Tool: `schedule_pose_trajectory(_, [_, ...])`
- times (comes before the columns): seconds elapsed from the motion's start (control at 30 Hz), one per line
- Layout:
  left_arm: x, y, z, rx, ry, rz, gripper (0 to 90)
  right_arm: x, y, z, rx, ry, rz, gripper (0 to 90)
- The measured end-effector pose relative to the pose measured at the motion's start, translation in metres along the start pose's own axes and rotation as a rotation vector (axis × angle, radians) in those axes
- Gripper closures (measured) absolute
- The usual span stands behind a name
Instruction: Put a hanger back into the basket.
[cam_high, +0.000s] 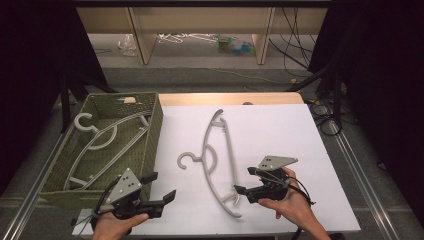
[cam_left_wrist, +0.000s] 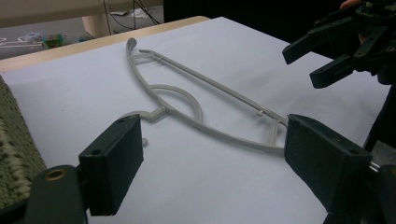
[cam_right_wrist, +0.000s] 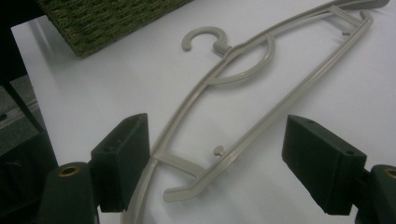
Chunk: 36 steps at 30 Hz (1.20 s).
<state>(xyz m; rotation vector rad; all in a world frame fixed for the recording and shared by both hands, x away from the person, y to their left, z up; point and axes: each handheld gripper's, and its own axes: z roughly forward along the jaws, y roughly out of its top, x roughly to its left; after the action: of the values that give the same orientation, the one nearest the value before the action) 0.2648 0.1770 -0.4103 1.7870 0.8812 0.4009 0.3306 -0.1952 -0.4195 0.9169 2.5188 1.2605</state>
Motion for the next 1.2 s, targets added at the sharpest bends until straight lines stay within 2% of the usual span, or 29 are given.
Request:
schedule_pose_trajectory(0.07, [-0.003,-0.003,0.003,-0.009,0.001,0.009,18.9,0.0,0.0,0.001,0.001,0.0,0.007,24.2])
schedule_pose_trajectory(0.13, [-0.006,-0.005,0.004,-0.007,-0.017,0.014,18.9,0.001,0.0,0.001,0.007,-0.002,0.012,24.2])
schedule_pose_trajectory(0.27, [-0.009,-0.007,0.005,-0.021,-0.03,0.026,18.5,0.004,0.002,0.006,0.012,-0.003,-0.001,24.2])
schedule_pose_trajectory(0.3, [-0.008,-0.006,0.005,-0.014,-0.029,0.046,18.4,0.006,0.003,0.007,0.014,-0.005,-0.001,24.2])
schedule_pose_trajectory(0.33, [-0.009,-0.006,0.004,-0.017,-0.021,0.007,18.3,0.007,0.003,0.009,0.017,0.001,-0.011,24.2])
schedule_pose_trajectory(0.37, [-0.008,-0.006,0.003,-0.025,-0.03,0.009,18.2,0.009,0.004,0.012,0.025,-0.004,-0.009,24.2])
schedule_pose_trajectory(0.47, [-0.007,-0.007,0.001,-0.021,-0.009,0.03,18.1,0.013,0.007,0.021,0.05,-0.005,-0.019,24.3])
schedule_pose_trajectory(0.53, [-0.006,-0.008,0.0,-0.023,-0.008,0.016,17.5,0.015,0.009,0.031,0.073,-0.007,-0.026,24.4])
schedule_pose_trajectory(0.6, [-0.004,-0.009,0.001,-0.021,-0.014,0.037,17.5,0.018,0.01,0.039,0.102,0.004,-0.025,25.3])
schedule_pose_trajectory(0.63, [-0.005,-0.01,0.002,-0.025,-0.016,0.013,17.5,0.019,0.011,0.045,0.104,0.006,-0.033,25.3])
schedule_pose_trajectory(0.7, [-0.006,-0.01,0.002,-0.017,-0.012,0.019,17.5,0.021,0.014,0.053,0.13,0.018,-0.029,27.2])
schedule_pose_trajectory(0.73, [-0.006,-0.01,0.002,-0.015,-0.012,0.021,17.5,0.021,0.015,0.058,0.122,0.011,-0.033,27.4])
schedule_pose_trajectory(0.8, [-0.005,-0.01,0.002,-0.011,-0.01,0.022,17.5,0.022,0.019,0.068,0.155,0.024,-0.025,29.1])
schedule_pose_trajectory(0.83, [-0.004,-0.01,0.002,-0.011,-0.016,0.04,17.5,0.023,0.02,0.072,0.169,0.031,-0.02,30.2])
schedule_pose_trajectory(0.9, [-0.003,-0.01,0.003,-0.015,-0.022,0.044,17.5,0.025,0.023,0.083,0.199,0.034,-0.023,30.7])
schedule_pose_trajectory(0.93, [-0.004,-0.011,0.003,-0.017,-0.022,0.023,17.5,0.026,0.025,0.088,0.224,0.032,-0.032,31.4])
schedule_pose_trajectory(1.1, [-0.004,-0.011,0.003,-0.01,-0.026,0.023,17.5,0.03,0.032,0.113,0.327,0.021,-0.031,34.9])
schedule_pose_trajectory(1.2, [-0.004,-0.011,0.003,-0.017,-0.03,0.024,17.5,0.031,0.034,0.123,0.365,0.01,-0.06,39.4])
